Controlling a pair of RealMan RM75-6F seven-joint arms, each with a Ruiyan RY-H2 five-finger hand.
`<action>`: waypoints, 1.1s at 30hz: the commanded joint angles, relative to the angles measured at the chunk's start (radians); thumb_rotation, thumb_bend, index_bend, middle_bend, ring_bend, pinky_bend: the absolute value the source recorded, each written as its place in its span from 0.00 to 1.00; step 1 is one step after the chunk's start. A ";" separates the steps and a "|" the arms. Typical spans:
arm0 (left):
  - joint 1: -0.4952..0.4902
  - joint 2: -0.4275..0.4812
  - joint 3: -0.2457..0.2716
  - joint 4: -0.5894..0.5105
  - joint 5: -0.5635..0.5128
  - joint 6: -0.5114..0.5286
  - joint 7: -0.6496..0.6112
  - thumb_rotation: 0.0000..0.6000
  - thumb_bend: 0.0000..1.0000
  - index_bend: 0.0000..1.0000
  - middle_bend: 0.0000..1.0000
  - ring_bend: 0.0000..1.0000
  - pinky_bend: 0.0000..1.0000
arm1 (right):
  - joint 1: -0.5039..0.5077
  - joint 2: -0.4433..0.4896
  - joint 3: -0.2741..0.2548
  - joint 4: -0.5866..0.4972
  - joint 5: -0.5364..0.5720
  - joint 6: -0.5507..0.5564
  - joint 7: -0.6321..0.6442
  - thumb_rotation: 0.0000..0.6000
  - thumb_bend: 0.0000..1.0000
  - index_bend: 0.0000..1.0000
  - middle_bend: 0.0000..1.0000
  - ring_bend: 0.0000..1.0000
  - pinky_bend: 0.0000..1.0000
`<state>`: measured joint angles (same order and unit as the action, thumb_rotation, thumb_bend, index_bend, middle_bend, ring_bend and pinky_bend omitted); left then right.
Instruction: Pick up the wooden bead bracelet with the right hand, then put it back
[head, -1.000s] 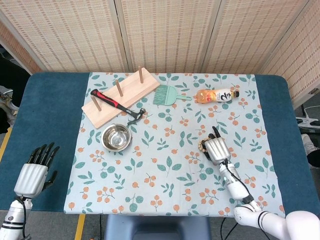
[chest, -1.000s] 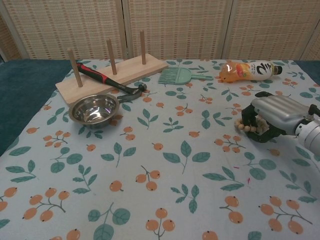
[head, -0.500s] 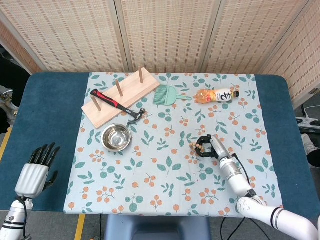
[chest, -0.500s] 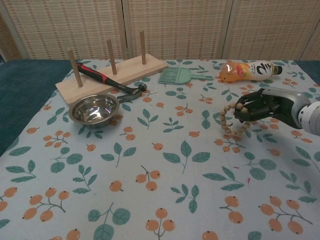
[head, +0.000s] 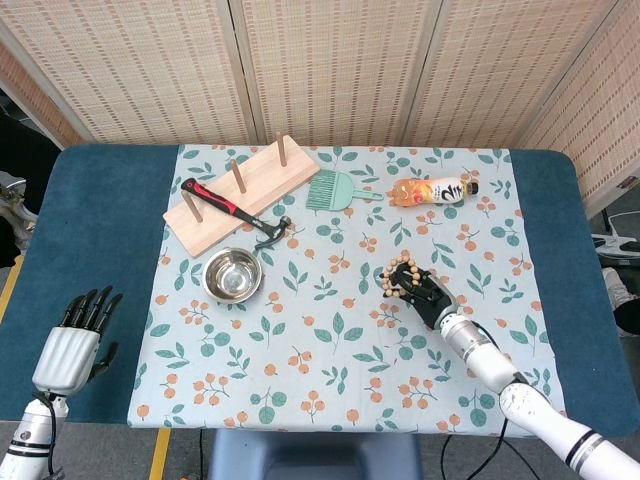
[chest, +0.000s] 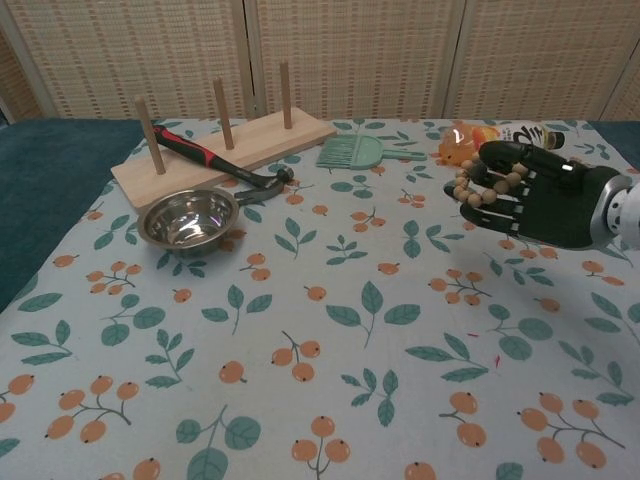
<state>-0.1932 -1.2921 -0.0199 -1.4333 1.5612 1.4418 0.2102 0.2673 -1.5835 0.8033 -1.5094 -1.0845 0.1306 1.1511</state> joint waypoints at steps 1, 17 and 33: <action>0.000 0.000 0.000 0.001 -0.001 0.000 0.000 1.00 0.44 0.00 0.00 0.00 0.14 | -0.082 -0.076 0.099 0.008 -0.053 -0.124 -0.032 1.00 0.58 0.66 0.62 0.30 0.52; -0.002 -0.002 0.002 0.000 0.000 -0.004 0.004 1.00 0.44 0.00 0.00 0.00 0.15 | -0.106 -0.185 0.232 0.042 0.002 -0.262 -0.613 0.03 0.14 0.27 0.48 0.20 0.36; -0.004 -0.004 0.001 0.003 -0.006 -0.010 0.006 1.00 0.44 0.00 0.00 0.00 0.16 | -0.131 -0.237 0.257 0.080 0.155 -0.384 -0.902 0.00 0.56 0.49 0.50 0.23 0.36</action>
<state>-0.1970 -1.2965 -0.0189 -1.4300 1.5555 1.4321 0.2161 0.1464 -1.8001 1.0440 -1.4434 -0.9559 -0.2244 0.2998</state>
